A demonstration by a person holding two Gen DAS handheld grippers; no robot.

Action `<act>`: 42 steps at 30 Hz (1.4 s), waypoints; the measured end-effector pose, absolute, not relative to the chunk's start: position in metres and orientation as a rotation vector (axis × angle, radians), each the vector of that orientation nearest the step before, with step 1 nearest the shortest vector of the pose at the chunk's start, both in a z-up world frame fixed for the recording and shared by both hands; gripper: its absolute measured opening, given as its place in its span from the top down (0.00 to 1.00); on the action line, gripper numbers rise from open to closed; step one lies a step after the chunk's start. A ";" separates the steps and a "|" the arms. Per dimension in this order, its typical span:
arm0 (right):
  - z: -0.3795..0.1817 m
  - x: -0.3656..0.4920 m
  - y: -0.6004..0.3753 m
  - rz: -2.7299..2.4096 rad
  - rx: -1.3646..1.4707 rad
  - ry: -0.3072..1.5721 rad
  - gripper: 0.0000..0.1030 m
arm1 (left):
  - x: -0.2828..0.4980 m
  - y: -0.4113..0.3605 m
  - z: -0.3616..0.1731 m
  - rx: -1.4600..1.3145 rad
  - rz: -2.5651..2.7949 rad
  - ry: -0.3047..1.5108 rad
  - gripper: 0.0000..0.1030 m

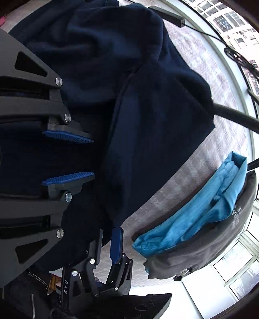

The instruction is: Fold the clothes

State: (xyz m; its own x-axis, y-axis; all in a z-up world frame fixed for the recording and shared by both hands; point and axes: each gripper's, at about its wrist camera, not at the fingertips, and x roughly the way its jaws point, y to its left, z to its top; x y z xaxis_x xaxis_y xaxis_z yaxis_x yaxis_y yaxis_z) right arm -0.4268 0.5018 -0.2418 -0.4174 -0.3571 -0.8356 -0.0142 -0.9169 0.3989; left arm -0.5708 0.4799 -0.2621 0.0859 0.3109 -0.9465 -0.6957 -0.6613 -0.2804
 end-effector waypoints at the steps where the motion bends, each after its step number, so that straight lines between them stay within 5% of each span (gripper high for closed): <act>1: -0.244 -0.428 0.502 -2.431 1.571 -0.516 0.66 | -0.571 0.482 -0.266 -1.607 1.677 0.379 0.72; 8: -0.246 -0.430 0.497 -2.469 1.607 -0.446 0.66 | -0.576 0.495 -0.269 -1.561 1.682 0.352 0.73; 10: -0.247 -0.430 0.495 -2.485 1.617 -0.410 0.66 | -0.573 0.495 -0.267 -1.562 1.665 0.373 1.00; 20: -0.255 -0.435 0.491 -2.544 1.675 -0.295 0.72 | -0.568 0.462 -0.253 -1.614 1.631 0.457 0.98; 27: -0.252 -0.433 0.489 -2.579 1.675 -0.216 0.72 | -0.571 0.438 -0.251 -1.656 1.635 0.432 0.73; 32: -0.253 -0.435 0.491 -2.558 1.716 -0.207 0.72 | -0.560 0.431 -0.242 -1.639 1.673 0.446 0.71; 42: -0.198 -0.356 0.538 -2.525 1.574 -0.486 0.71 | -0.537 0.417 -0.225 -1.604 1.749 0.476 0.71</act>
State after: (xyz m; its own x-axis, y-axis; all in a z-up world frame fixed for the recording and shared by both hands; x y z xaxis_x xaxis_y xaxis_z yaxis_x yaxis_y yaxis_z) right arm -0.3558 0.5380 -0.1979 -0.4492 -0.2733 -0.8506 -0.0623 -0.9402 0.3350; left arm -0.5373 0.4173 -0.2250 0.0177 0.2492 -0.9683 -0.7053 -0.6833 -0.1887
